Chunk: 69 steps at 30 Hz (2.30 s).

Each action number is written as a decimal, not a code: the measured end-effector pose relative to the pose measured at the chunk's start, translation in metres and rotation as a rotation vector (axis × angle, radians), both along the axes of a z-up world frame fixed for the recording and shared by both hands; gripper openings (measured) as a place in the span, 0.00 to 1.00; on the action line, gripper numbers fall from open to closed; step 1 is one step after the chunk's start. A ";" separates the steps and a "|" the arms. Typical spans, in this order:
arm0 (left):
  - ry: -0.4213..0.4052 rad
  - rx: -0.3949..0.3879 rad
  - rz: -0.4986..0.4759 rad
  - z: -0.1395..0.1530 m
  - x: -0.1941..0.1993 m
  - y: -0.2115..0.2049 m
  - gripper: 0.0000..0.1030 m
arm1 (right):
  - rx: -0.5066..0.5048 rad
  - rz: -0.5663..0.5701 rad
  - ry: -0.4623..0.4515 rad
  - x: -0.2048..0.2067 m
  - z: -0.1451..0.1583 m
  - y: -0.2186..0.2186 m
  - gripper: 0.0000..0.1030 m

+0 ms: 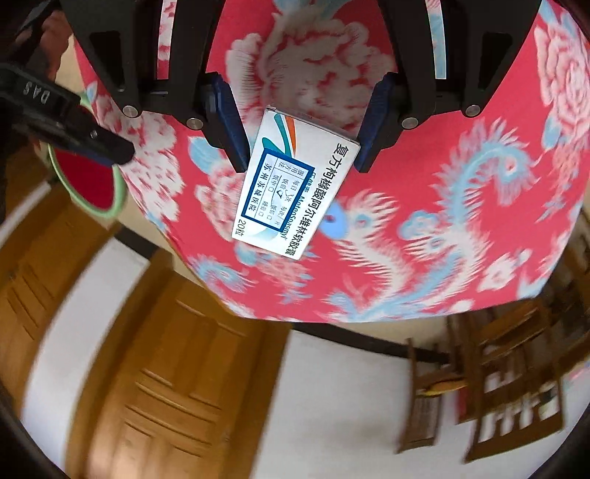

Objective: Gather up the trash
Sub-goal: 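Grasp the light-blue plastic disc with the right gripper while the left gripper holds the box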

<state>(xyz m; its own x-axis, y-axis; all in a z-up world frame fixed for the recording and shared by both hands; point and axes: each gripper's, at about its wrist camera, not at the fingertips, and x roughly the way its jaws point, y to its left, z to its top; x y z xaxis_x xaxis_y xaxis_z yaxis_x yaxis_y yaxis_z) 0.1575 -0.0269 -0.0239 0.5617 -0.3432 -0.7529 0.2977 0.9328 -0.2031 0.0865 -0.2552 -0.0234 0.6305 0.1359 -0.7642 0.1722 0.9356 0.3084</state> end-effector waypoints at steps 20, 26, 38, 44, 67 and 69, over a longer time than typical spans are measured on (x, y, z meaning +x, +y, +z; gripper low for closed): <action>0.013 -0.028 0.319 -0.010 0.019 0.075 0.58 | -0.069 0.158 -0.010 0.056 -0.002 0.074 0.48; 0.034 -0.038 0.386 -0.021 0.028 0.092 0.58 | -0.100 0.236 0.018 0.083 -0.015 0.103 0.48; 0.047 -0.056 0.443 -0.033 0.035 0.107 0.58 | -0.180 0.297 0.044 0.123 -0.037 0.131 0.48; 0.045 -0.079 0.439 -0.035 0.034 0.108 0.58 | -0.252 0.306 0.030 0.130 -0.040 0.139 0.45; 0.031 -0.098 0.395 -0.024 0.027 0.097 0.58 | -0.204 0.245 -0.008 0.109 -0.015 0.111 0.28; 0.025 -0.097 0.387 -0.020 0.025 0.094 0.58 | -0.190 0.239 -0.019 0.101 -0.010 0.106 0.28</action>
